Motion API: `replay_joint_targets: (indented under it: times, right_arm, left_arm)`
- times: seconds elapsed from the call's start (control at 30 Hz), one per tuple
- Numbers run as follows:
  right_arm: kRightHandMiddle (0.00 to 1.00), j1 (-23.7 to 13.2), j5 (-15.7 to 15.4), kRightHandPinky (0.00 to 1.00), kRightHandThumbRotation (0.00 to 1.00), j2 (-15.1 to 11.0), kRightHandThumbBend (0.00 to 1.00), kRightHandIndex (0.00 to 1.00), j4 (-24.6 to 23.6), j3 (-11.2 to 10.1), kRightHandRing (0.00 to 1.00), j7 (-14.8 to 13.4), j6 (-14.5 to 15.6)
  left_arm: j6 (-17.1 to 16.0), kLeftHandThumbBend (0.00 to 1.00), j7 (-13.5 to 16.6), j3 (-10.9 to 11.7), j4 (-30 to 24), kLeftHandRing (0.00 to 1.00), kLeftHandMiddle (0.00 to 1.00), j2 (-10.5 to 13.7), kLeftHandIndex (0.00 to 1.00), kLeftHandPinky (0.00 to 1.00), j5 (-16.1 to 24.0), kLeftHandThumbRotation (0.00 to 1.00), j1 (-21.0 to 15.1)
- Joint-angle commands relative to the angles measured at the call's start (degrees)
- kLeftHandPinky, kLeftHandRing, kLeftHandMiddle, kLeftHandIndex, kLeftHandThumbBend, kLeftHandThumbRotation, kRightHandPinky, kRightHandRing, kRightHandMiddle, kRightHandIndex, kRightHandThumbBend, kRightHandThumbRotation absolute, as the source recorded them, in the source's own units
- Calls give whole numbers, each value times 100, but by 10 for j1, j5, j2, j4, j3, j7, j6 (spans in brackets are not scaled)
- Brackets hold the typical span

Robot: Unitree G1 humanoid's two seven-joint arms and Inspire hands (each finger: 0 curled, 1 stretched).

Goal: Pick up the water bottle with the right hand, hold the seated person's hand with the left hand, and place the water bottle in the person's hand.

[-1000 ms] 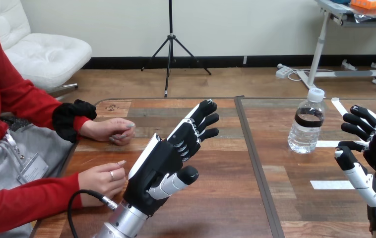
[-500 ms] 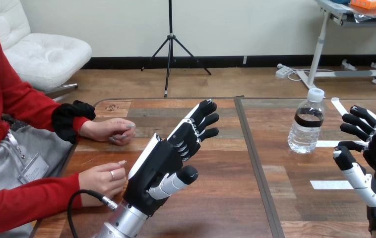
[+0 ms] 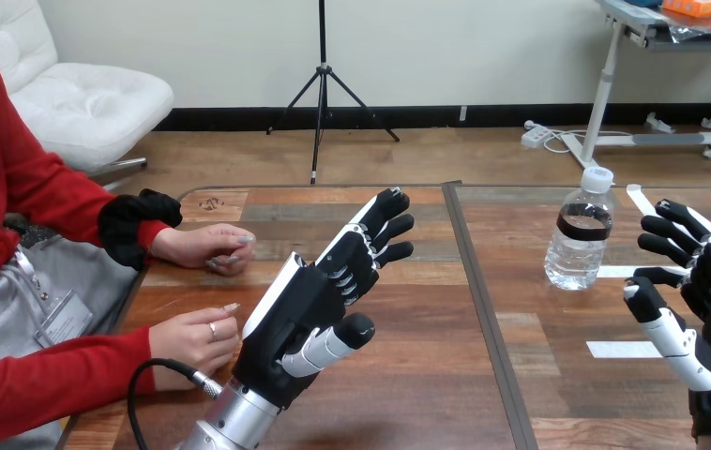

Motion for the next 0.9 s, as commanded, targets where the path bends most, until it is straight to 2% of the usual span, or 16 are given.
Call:
replay_joint_targets:
  times: [0.0,0.3,0.5,0.6,0.67,0.7,0.73,0.87]
  right_arm:
    - [76,-32,-4,59,71,3,100,79,-20,1,74,-10,1]
    - [76,-32,24,58,69,8,100,77,-20,8,74,6,-1]
    - [74,-31,29,50,67,10,100,73,-21,10,69,7,-3]
    - [71,-32,31,45,64,13,100,69,-19,10,63,6,-7]
    - [64,-33,34,41,57,15,100,62,-16,10,55,6,-12]
    - [64,-35,38,41,57,19,100,62,-13,10,55,5,-15]
    - [56,-36,40,36,52,21,100,56,-12,10,47,5,-16]
    - [43,-35,38,27,45,29,100,45,-14,8,34,-5,-10]
  left_arm:
    - [-2,100,5,4,-9,95,97,-2,96,89,-3,77,-21]
    - [-2,100,2,4,-9,95,97,-2,96,89,-4,77,-21]
    - [-1,100,0,3,-9,95,97,-2,96,89,-5,77,-22]
    - [-1,100,1,3,-9,95,97,-2,96,89,-4,77,-22]
    - [-1,100,1,3,-9,95,97,-2,96,89,-4,77,-22]
    - [-1,100,1,3,-9,95,97,-2,96,89,-4,77,-21]
    - [-1,100,1,3,-9,95,97,-2,96,89,-3,77,-21]
    - [-4,100,1,2,-9,95,97,-2,96,89,-3,77,-21]
